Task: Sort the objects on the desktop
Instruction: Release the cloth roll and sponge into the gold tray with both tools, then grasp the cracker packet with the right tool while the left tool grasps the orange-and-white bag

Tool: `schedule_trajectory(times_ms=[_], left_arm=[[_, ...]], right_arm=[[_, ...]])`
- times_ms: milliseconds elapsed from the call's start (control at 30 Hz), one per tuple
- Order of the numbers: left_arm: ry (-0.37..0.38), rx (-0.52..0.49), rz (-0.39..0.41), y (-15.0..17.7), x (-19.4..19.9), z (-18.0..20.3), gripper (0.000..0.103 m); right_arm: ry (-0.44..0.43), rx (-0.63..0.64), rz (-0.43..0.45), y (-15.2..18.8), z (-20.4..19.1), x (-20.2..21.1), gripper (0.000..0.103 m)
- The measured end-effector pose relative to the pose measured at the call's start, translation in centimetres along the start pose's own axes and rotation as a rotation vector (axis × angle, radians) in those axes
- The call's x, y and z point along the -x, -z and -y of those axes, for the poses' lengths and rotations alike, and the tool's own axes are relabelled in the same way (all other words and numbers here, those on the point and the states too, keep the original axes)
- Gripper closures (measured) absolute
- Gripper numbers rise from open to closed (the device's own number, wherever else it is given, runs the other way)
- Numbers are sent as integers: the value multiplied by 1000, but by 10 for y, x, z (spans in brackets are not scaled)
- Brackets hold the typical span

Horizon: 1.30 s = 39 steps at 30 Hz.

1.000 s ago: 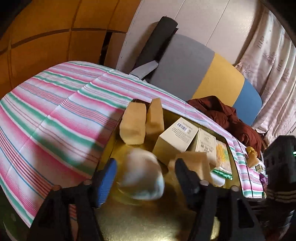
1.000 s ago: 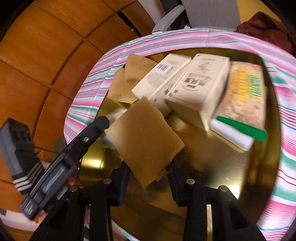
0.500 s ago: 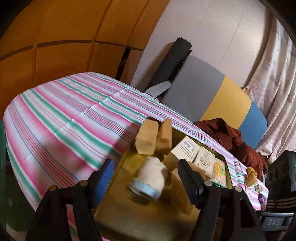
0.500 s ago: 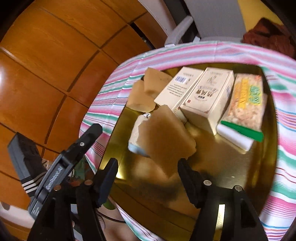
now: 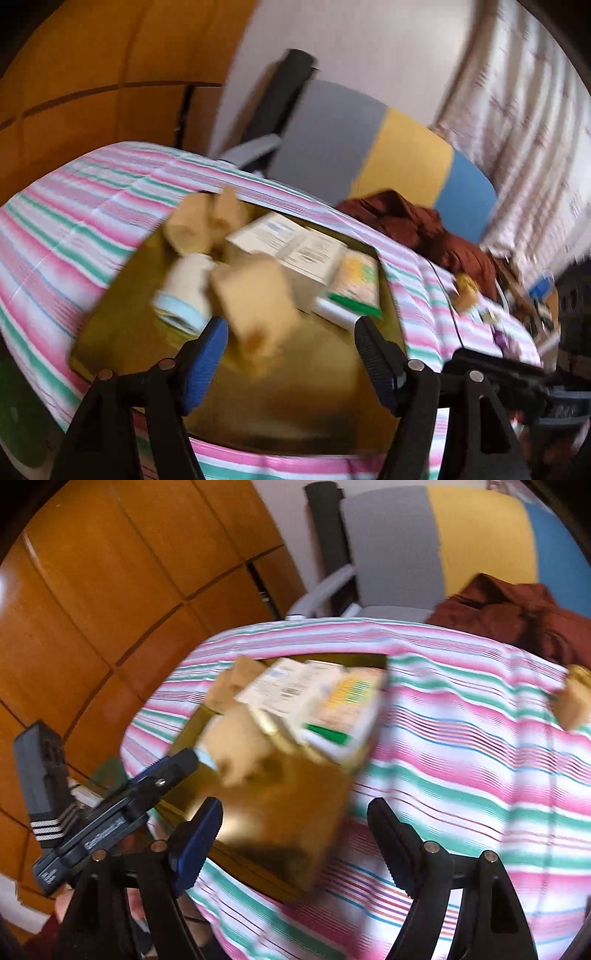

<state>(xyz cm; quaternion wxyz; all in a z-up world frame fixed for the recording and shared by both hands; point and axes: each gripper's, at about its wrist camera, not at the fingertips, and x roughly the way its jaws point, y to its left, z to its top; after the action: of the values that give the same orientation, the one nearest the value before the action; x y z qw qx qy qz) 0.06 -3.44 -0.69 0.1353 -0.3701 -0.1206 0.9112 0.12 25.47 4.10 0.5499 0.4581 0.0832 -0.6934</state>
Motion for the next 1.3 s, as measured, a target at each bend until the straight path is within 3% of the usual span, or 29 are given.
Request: schedule_trajectory(times_ms=[133,267,367,433,500,600,733,900,1000,1100,1233,1300], left_arm=[[66,-91,-26,14,-1,40,31],[148,-195,-44,29,-1,83,31],[205,-240,-75,42,-5,109,31],[228,-252,-97,50,-9,122,31],[248,-260,-127,59,-13,133,31],[271,-269,-156,69,-16,144,31],[268,-278,-161,74,-15,148,31],[245,-242,-179,75,-20,138,31],[230,-214,-185,77,-21,132,31],[214,-199,-173,78,-19,130,31],[208,-193,-164,79,-15,131,31],[211,-208,-158,79,-12,134,31]], right_arm=[[157,-38,-37,11,40,22,22],[279,-178,-23,26,109,66,21],[406,-311,20,38,159,107,10],[540,-398,60,49,190,135,1],[647,-477,76,57,216,156,0],[709,-614,45,70,261,174,0],[661,-781,-5,85,307,176,0],[487,-900,-27,96,335,156,0],[431,-809,-15,84,319,137,0],[251,-668,3,60,281,108,0],[20,-463,-60,31,217,68,1],[5,-424,-61,25,205,67,2]])
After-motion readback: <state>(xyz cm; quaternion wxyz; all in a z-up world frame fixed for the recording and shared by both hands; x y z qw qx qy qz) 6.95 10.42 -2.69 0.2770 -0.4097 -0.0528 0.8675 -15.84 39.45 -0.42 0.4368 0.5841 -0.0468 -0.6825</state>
